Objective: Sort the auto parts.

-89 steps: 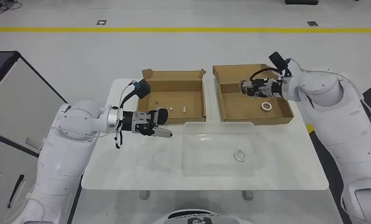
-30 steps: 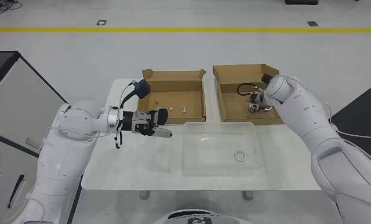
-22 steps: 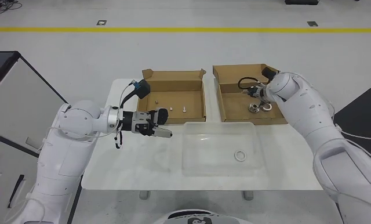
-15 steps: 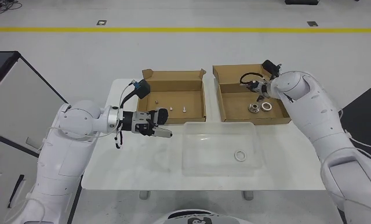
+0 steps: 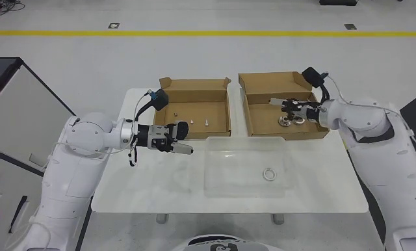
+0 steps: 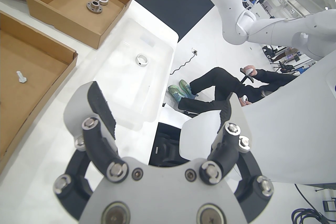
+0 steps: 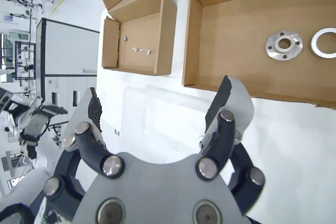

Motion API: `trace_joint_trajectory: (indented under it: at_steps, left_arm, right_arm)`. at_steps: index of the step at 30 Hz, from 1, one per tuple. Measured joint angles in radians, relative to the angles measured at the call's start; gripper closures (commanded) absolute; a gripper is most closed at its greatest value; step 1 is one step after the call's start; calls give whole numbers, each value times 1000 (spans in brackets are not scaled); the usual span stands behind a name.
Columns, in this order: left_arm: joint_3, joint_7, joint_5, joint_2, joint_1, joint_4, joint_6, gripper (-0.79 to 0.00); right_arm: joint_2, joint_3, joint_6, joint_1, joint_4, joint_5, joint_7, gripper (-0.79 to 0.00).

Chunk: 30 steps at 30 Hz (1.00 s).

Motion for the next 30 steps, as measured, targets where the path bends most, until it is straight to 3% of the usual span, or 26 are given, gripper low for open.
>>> trace_joint_trajectory:
  at_steps: [8, 19, 26, 30]
  left_arm:
    - [0, 0, 0, 0, 0, 0, 0, -785]
    - [0, 0, 0, 0, 0, 0, 0, -785]
    - [0, 0, 0, 0, 0, 0, 0, -785]
    - [0, 0, 0, 0, 0, 0, 0, -785]
  right_arm:
    - [12, 90, -103, -153, -185, 79, 30, -785]
    - [14, 88, -107, -150, -190, 74, 31, -785]
    - [39, 100, -298, -140, -350, -220, 127, -785]
    - [50, 89, -414, -127, -414, -292, 211, -785]
